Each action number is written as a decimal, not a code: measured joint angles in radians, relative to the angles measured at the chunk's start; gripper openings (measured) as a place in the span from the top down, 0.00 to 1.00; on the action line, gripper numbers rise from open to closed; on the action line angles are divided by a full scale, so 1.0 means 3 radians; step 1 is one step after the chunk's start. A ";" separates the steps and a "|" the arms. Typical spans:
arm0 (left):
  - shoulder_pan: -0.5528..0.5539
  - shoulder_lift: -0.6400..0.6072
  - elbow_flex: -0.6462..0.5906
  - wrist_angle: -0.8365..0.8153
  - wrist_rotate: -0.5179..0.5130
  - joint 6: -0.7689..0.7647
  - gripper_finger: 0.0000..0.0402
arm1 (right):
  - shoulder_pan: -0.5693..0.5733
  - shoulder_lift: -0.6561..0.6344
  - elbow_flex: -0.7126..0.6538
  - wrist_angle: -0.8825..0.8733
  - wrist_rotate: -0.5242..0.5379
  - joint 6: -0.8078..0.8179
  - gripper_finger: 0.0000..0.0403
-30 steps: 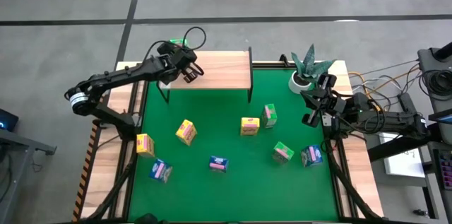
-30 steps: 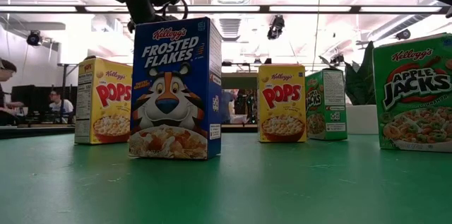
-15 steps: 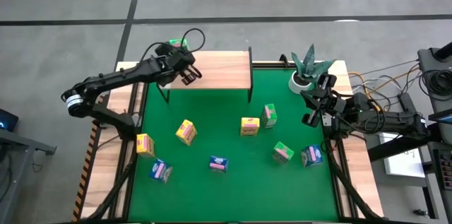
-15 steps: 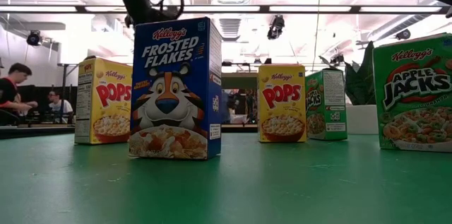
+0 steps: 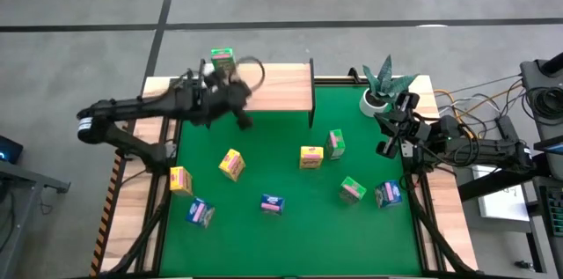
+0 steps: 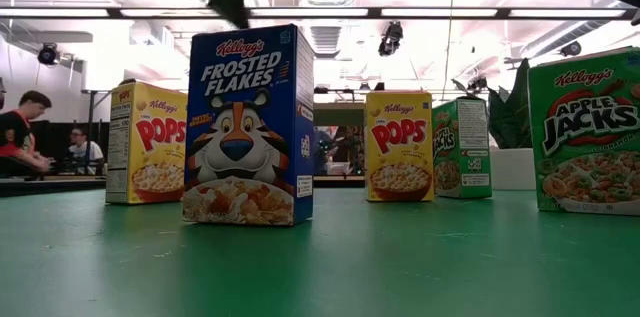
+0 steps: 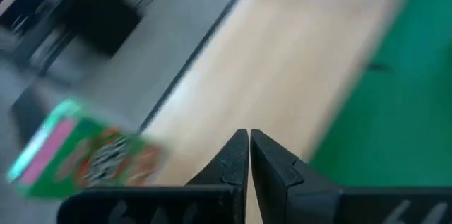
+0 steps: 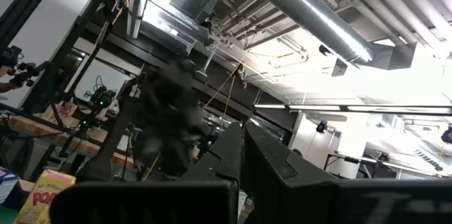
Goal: Stack cereal on shelf
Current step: Put the right yellow cereal box on the shelf
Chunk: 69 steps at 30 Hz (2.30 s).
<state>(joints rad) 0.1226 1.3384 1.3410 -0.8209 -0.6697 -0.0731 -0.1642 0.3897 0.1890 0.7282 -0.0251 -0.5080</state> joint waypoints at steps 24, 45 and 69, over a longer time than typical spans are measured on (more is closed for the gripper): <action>-0.2503 -0.0179 -0.0776 0.0846 -0.1220 -0.0342 1.00 | 0.0001 0.0000 0.0000 0.0034 -0.0001 0.0207 0.98; -0.2504 -0.1432 -0.2260 0.2323 -0.1267 0.0575 1.00 | 0.0001 0.1351 0.0907 -0.1170 -0.0004 0.1900 0.98; -0.2506 -0.1718 -0.2439 0.2336 -0.1246 0.0170 1.00 | 0.0331 0.2883 0.3344 -0.4673 -0.0004 0.1451 0.98</action>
<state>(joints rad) -0.6292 0.8230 0.6094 -0.1200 -1.0435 -0.0222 -0.0650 1.2544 1.1923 -0.6739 -0.0262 -0.0728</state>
